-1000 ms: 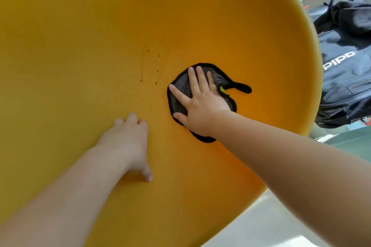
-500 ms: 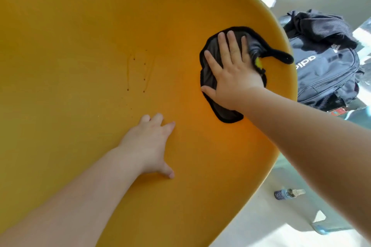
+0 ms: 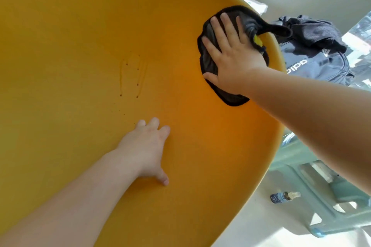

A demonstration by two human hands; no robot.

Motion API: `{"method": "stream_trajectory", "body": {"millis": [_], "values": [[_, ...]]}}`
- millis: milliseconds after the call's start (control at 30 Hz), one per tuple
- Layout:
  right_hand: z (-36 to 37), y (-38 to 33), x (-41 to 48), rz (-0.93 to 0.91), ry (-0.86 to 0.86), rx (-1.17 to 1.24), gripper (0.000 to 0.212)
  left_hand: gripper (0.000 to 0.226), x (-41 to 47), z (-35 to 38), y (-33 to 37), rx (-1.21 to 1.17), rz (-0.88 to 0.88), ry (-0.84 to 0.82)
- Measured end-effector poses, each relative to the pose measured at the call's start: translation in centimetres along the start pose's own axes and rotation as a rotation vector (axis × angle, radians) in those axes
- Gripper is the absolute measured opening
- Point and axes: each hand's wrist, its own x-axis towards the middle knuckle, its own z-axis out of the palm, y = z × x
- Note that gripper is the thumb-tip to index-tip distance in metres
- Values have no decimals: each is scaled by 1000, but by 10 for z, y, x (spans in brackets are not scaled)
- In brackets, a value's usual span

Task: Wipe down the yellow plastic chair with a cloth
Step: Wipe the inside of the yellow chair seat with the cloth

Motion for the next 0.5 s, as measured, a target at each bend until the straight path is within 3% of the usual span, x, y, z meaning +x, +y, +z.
{"method": "stream_trajectory", "body": {"millis": [100,200,333,500], "values": [[12,-41,-22,-51,-83,136,90,121,-1,2,-1,4,-1,-1],[18,-71,-60,-260,-209,214,86,126,-3,4,-3,-19,-10,3],[17,-43,-78,-488,-188,164,84,129,-3,4,-3,-26,-13,2],[7,8,-24,-140,-43,-9,89,127,-2,1,-4,-10,-4,-1]]}}
